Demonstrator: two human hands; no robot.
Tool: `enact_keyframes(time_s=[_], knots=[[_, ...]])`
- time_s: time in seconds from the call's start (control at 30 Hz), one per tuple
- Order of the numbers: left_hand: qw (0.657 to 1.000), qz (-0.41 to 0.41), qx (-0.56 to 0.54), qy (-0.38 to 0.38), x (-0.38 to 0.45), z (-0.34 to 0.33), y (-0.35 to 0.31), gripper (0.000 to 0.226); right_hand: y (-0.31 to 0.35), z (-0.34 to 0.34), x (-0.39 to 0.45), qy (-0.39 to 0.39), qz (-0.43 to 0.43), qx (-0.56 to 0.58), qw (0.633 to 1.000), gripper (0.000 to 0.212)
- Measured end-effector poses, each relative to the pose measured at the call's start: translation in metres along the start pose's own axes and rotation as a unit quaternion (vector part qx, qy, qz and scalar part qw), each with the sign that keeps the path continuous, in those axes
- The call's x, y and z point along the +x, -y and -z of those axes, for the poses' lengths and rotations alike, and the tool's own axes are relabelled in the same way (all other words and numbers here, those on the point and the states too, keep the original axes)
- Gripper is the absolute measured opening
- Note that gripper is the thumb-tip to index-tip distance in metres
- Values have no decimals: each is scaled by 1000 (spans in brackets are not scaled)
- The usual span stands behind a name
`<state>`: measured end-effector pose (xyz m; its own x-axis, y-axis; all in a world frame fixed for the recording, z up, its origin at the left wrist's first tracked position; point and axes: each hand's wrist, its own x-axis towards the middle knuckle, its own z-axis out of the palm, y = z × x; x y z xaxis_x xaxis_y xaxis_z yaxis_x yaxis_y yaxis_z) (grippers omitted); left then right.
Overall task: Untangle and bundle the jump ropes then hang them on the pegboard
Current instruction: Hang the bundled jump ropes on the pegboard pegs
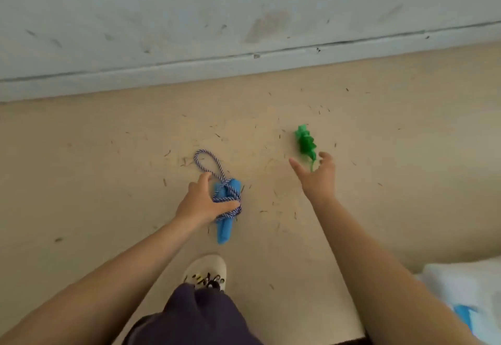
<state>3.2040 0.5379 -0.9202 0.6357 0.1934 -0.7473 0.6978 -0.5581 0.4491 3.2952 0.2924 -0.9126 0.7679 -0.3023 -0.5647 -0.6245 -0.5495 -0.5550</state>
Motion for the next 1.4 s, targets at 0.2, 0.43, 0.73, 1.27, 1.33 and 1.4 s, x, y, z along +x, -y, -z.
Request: enact_keyframes(time_s=[0.2,0.43,0.73,1.27,1.33,1.4], knots=[[997,-33,-48,-43,65,-48,17,97,-9,-35,93,-30,-38,-37,998,73],[985,-61,-157,-37,50,6,-18,75,23,-29,45,91,-1,122,988,40],[951,-188,-240,-37,-159,167,-155,25,182,120,-160,271,28,235,933,33],[907,-268,-322,-34,-561,458,-321,38,512,408,-498,377,280,11,883,21],[892,-268,-352,-87,-574,477,-322,36,539,415,-516,322,293,48,899,23],[867,-260,-405,-134,-579,498,-322,31,564,419,-528,254,310,111,909,14]])
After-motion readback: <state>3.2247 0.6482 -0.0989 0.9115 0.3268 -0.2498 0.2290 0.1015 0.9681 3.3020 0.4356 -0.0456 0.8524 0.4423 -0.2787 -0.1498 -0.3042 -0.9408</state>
